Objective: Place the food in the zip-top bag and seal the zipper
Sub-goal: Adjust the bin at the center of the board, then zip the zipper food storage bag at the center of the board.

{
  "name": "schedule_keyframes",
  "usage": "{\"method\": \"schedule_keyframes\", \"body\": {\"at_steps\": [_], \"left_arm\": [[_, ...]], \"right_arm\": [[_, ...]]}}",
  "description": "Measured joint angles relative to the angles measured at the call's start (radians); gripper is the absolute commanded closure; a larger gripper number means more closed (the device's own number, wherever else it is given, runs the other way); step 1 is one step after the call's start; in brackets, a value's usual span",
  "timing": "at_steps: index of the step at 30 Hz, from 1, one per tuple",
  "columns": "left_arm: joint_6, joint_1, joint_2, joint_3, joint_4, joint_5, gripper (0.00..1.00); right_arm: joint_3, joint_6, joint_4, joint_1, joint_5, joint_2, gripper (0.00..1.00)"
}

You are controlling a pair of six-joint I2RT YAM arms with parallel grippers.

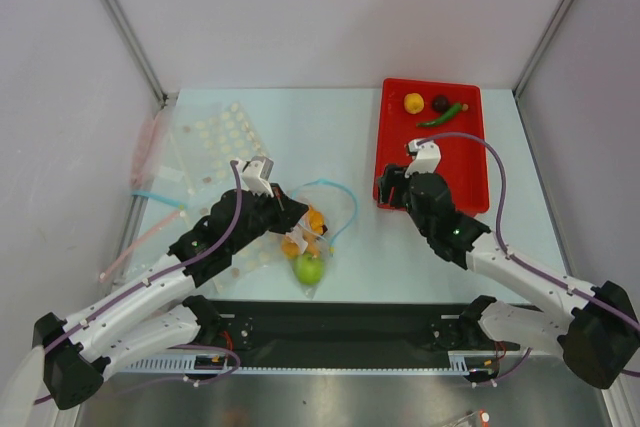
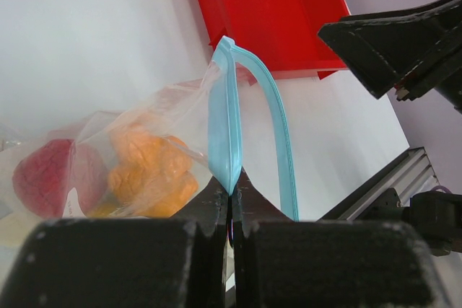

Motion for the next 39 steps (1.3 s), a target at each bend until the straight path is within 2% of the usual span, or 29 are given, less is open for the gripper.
{"method": "schedule_keyframes", "body": {"at_steps": [7,9,12,22,23,29,39], "left_arm": [[0.000,0.000,0.000,0.000,0.000,0.000,1.00],[0.000,0.000,0.000,0.000,0.000,0.000,1.00],[0.000,0.000,0.000,0.000,0.000,0.000,1.00],[0.000,0.000,0.001,0.000,0.000,0.000,1.00],[0.000,-0.001,0.001,0.000,0.000,0.000,1.00],[0.000,-0.001,0.001,0.000,0.000,0.000,1.00],[0.000,-0.001,0.001,0.000,0.000,0.000,1.00]], "right_arm": [[-0.007,0.003,0.021,0.002,0.000,-0.022,0.33],[-0.016,0.003,0.022,0.006,0.001,-0.043,0.31],[-0.044,0.007,0.035,0.009,0.012,-0.100,0.20],[-0.051,0.020,0.031,0.009,0.071,-0.142,0.19],[-0.052,0.020,0.031,0.009,0.069,-0.146,0.17],[-0.058,0.024,0.073,0.013,-0.043,-0.146,0.28],[-0.014,0.017,0.085,0.094,-0.256,0.016,0.38]]}}
